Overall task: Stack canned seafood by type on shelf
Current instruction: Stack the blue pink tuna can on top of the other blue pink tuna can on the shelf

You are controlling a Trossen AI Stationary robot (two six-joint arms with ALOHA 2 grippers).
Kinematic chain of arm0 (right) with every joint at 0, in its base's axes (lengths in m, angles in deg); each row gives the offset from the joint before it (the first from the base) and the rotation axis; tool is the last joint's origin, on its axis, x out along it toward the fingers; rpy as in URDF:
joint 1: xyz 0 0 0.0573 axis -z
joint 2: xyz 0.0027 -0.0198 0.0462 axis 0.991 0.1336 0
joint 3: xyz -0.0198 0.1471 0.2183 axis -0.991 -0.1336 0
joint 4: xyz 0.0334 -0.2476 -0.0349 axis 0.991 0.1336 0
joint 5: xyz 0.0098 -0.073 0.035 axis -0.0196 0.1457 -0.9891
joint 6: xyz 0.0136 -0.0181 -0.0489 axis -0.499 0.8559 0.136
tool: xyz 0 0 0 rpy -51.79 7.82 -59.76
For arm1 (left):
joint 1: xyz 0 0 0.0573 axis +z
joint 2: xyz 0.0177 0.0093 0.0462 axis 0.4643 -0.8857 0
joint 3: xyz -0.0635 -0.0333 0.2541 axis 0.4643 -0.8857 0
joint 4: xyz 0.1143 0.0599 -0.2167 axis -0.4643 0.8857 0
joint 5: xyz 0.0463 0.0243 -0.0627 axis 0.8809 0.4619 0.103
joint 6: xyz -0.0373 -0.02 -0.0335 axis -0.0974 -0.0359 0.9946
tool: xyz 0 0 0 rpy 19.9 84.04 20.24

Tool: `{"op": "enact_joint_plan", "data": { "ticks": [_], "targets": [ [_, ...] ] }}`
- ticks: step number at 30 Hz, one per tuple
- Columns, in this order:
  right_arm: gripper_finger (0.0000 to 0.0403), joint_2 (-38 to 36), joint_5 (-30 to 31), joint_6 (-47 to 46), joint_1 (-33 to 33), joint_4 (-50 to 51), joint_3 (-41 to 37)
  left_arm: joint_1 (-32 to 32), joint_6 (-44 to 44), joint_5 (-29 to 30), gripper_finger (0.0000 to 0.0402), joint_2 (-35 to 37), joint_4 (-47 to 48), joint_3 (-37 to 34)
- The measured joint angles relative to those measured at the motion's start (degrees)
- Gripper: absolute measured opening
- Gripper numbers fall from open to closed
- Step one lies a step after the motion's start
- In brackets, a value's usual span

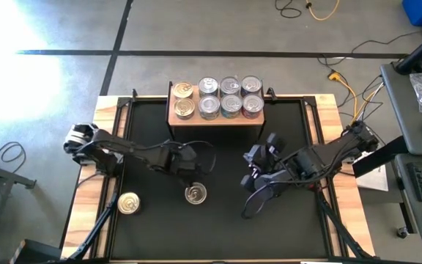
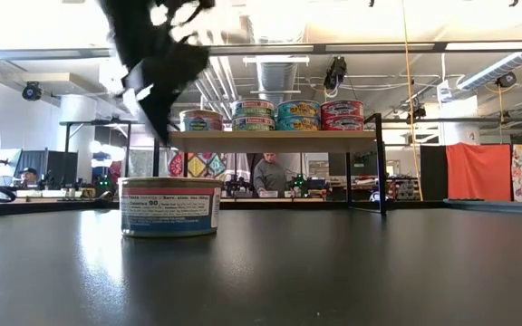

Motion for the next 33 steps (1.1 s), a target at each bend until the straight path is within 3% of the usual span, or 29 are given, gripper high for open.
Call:
{"op": "enact_joint_plan", "data": {
  "ticks": [3,6,13,18,21,26,29,33],
  "targets": [
    [0.0013,0.04,-1.5,-0.07,-0.26,-4.2,-1.82,1.15,1.55,-1.01,0.0,0.8,2.17,-7.31],
    [0.0013,0.02,-3.32,-0.76,-0.45,-7.85,-3.98,1.28,1.97,-5.68,0.0,1.65,-1.17,-13.92],
    [0.0013,0.0,-3.44,-7.92,-0.52,-9.04,-7.43,-4.17,-1.19,-15.3,0.0,3.59,-20.02,-20.76],
    [0.0013,0.01,-3.44,-9.94,-0.52,-13.71,-9.09,-5.9,-4.97,-27.4,0.0,0.88,-34.14,-21.61],
    [0.0013,0.91,-2.99,-9.39,-0.5,-16.54,-9.17,-6.05,-8.36,-31.66,0.0,-1.75,-41.89,-20.56],
    [0.0013,3.67,-3.18,-8.45,-0.13,-17.13,-8.0,-5.52,-14.96,-31.56,0.0,-7.6,-48.61,-12.84],
    [0.0013,5.34,-4.97,-9.12,-0.14,-16.34,-7.04,-5.31,-19.21,-31.47,0.0,-11.41,-44.02,-6.17],
    [0.0013,7.29,-12.26,-12.48,-1.33,-11.76,-7.29,-5.37,-24.84,-30.63,0.0,-12.79,-31.61,1.11]
  ]
}}
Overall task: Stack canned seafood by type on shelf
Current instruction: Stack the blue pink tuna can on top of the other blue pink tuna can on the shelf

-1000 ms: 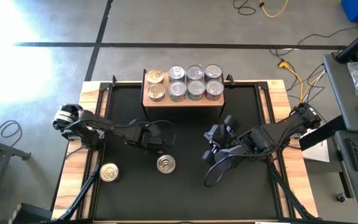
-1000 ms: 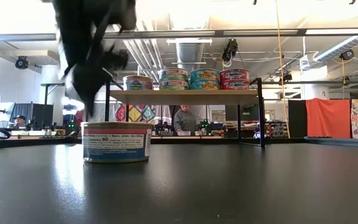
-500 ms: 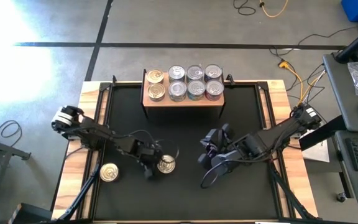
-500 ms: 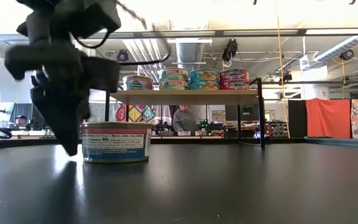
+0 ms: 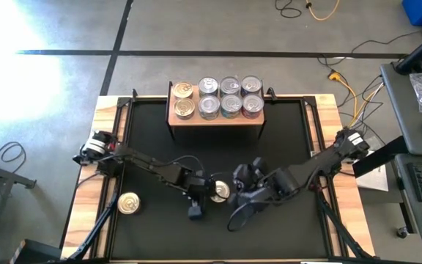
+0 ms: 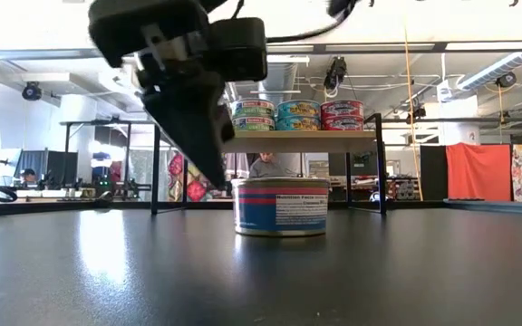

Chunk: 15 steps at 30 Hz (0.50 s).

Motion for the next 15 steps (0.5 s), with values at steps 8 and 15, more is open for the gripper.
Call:
{"op": "enact_joint_plan", "data": {
  "ticks": [8,15],
  "targets": [
    [0.0013,7.67,-6.21,-8.15,-3.44,6.27,-3.29,-0.7,0.89,12.74,0.0,7.47,10.44,-2.24],
    [0.0013,14.93,-17.38,5.18,-2.35,-1.64,-3.32,-1.11,3.71,7.75,0.0,14.62,15.08,-11.16]
  ]
}}
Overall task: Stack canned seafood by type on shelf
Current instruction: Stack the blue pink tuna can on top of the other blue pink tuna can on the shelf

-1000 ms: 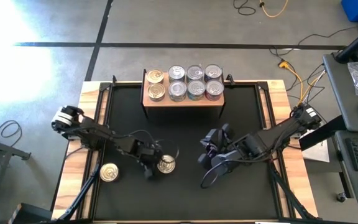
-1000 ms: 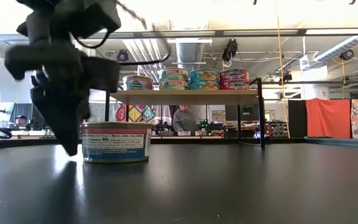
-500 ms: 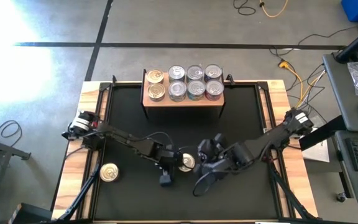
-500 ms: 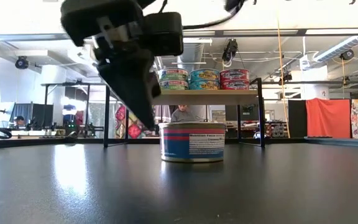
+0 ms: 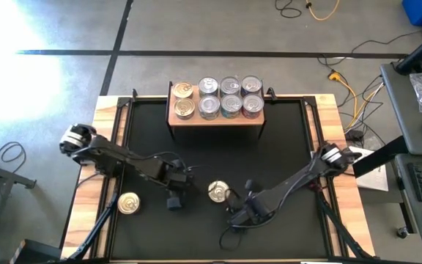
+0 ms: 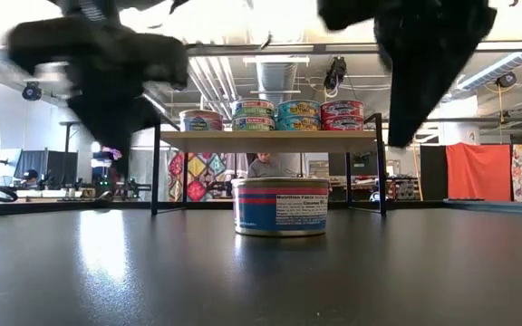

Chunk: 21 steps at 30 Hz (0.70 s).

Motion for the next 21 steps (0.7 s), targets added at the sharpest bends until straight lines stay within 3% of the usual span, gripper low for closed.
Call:
{"op": "enact_joint_plan", "data": {
  "ticks": [4,11,17,21],
  "targets": [
    [0.0013,3.86,-5.93,8.86,1.21,-2.47,0.0,-2.14,1.22,-5.61,0.0,2.78,0.09,-4.8],
    [0.0013,6.78,-3.58,18.23,4.54,-1.92,-0.02,-3.22,2.28,-5.31,0.0007,3.88,-4.96,-9.39],
    [0.0014,6.7,-0.87,31.55,9.07,-5.59,0.0,-3.19,-2.43,-5.14,0.0064,3.53,-5.25,-9.65],
    [0.0044,6.67,-0.07,41.9,12.32,-10.92,0.0,-2.42,-3.05,-3.97,0.0114,3.53,-5.36,-9.67]
  ]
}}
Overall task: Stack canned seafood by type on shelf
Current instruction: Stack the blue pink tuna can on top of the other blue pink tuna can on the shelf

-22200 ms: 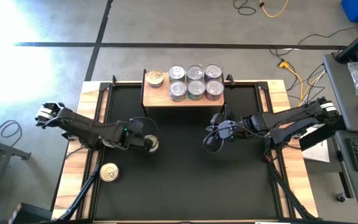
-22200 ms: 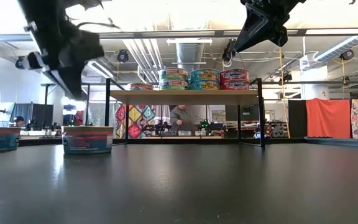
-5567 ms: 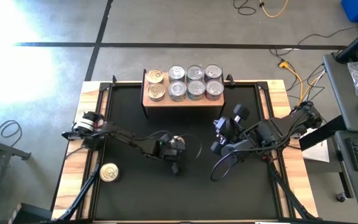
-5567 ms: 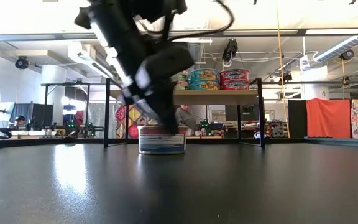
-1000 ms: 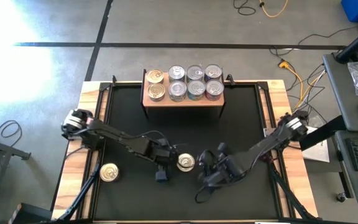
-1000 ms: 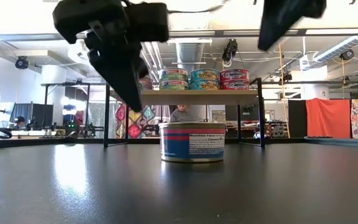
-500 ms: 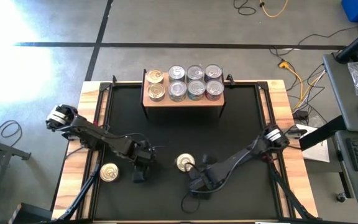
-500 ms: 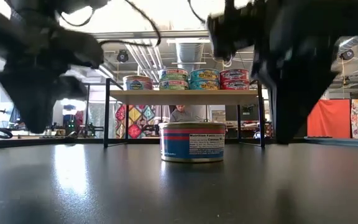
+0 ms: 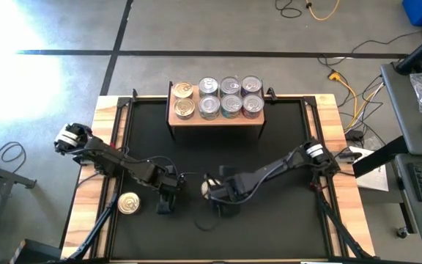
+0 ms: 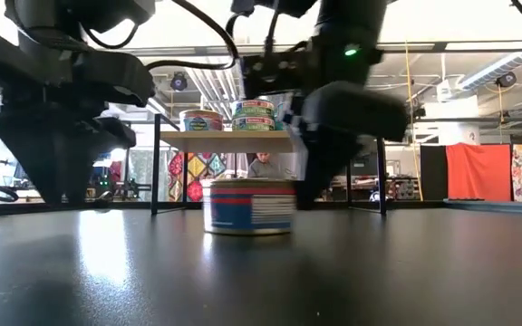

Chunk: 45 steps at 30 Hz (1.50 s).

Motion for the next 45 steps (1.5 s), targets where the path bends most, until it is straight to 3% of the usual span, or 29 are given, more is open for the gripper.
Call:
{"op": "enact_joint_plan", "data": {
  "ticks": [8,12,15,18,22,26,33,37,40,45],
  "targets": [
    [0.0145,0.13,4.86,18.56,4.47,-10.67,0.0,1.28,-0.82,0.5,0.0194,0.02,0.57,0.0],
    [0.0177,-0.58,4.71,18.61,4.61,-8.91,0.0,1.32,-1.79,1.0,0.0223,0.11,0.32,-0.01],
    [0.0191,-1.05,2.71,12.9,4.07,-3.82,0.02,1.32,-3.09,1.5,0.0243,0.15,0.55,-0.07],
    [0.0198,-0.88,-3.19,6.48,3.26,-2.82,-0.14,1.32,-5.31,1.73,0.0263,0.15,0.2,-0.14],
    [0.0201,0.04,-8.67,2.46,2.36,-12.31,-0.17,1.71,-8.03,1.98,0.0281,0.15,-0.41,-0.16],
    [0.0201,1.98,-8.03,2.82,2.41,-20.65,-0.13,2.07,-9.59,2.08,0.0292,0.15,-0.5,-0.16],
    [0.0201,2.55,4.1,5.29,4.6,-17.91,-0.17,2.54,-9.89,2.21,0.0294,0.6,1.37,-0.16],
    [0.0201,1.94,3.71,4.57,5.06,-17.98,0.31,2.78,-10.34,4.02,0.0294,1.43,2.25,-0.18],
    [0.0201,1.9,-0.01,3.65,4.84,-17.83,0.52,3.3,-12.25,4.67,0.0294,1.53,1.38,-0.5],
    [0.0201,1.74,-2.77,0.88,4.52,-14.84,0.58,4.18,-14.85,2.01,0.0294,1.53,-6.2,-3.03]
  ]
}}
